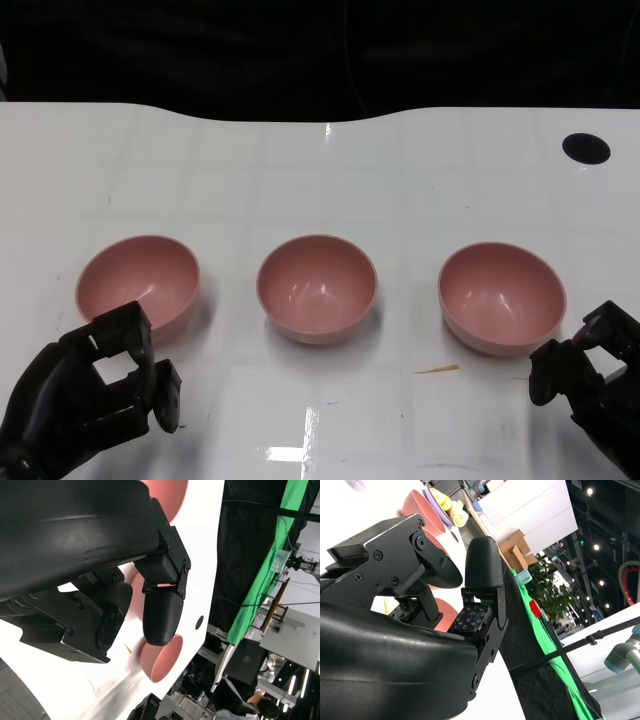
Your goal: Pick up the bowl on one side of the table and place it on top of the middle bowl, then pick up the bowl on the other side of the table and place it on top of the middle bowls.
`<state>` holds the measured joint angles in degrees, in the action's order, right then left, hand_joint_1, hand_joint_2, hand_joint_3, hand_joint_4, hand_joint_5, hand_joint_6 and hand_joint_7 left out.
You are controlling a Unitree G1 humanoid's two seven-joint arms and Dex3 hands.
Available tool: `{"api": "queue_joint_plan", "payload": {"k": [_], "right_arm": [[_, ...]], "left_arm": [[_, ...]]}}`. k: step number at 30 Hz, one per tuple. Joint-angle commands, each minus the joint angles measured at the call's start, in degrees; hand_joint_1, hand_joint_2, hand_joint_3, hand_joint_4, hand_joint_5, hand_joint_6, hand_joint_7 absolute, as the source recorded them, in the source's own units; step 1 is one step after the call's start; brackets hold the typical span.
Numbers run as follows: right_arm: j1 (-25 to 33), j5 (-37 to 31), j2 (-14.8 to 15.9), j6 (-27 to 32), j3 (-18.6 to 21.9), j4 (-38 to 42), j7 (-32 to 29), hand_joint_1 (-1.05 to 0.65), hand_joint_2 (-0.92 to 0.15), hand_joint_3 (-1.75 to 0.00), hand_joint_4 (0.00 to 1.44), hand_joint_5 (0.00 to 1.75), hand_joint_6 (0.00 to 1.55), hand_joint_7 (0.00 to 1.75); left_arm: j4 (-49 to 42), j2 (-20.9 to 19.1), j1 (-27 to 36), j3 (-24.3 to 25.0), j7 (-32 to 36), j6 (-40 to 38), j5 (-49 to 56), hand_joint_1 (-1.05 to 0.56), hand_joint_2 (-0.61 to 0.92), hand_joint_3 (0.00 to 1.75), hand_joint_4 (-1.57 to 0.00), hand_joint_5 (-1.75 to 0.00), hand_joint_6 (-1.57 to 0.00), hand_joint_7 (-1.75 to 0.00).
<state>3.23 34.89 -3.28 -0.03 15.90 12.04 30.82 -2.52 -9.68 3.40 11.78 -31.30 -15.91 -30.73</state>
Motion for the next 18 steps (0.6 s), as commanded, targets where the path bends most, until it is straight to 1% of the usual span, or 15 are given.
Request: {"api": "queue_joint_plan", "payload": {"k": [1,15,16,18], "right_arm": [[-0.2,0.3,0.7,0.2,0.6,0.2,-0.2,-0.04,-0.55,-1.14,0.90,1.67,0.92,1.23],[-0.5,0.0,0.4,-1.0,0.6,1.0,0.2,-0.05,-0.55,-1.15,0.91,1.66,0.93,1.23],[-0.5,0.1,0.3,-1.1,0.6,1.1,0.3,-0.05,-0.55,-1.14,0.91,1.66,0.93,1.23],[-0.6,0.0,0.3,-1.3,0.6,1.3,0.3,-0.05,-0.56,-1.12,0.91,1.67,0.93,1.23]], "left_arm": [[0.2,-0.9,0.3,0.4,-0.1,0.5,0.5,0.15,0.76,1.42,-0.98,-1.75,-0.82,-1.75],[1.2,-0.5,0.4,0.6,1.1,0.0,0.3,0.16,0.77,1.44,-0.99,-1.75,-0.82,-1.75],[1.5,-0.3,0.5,0.6,1.9,0.4,0.9,0.16,0.77,1.44,-0.99,-1.75,-0.82,-1.75],[2.2,1.0,1.1,0.3,4.5,4.4,4.0,0.21,0.73,1.44,-0.96,-1.75,-0.77,-1.75]]}}
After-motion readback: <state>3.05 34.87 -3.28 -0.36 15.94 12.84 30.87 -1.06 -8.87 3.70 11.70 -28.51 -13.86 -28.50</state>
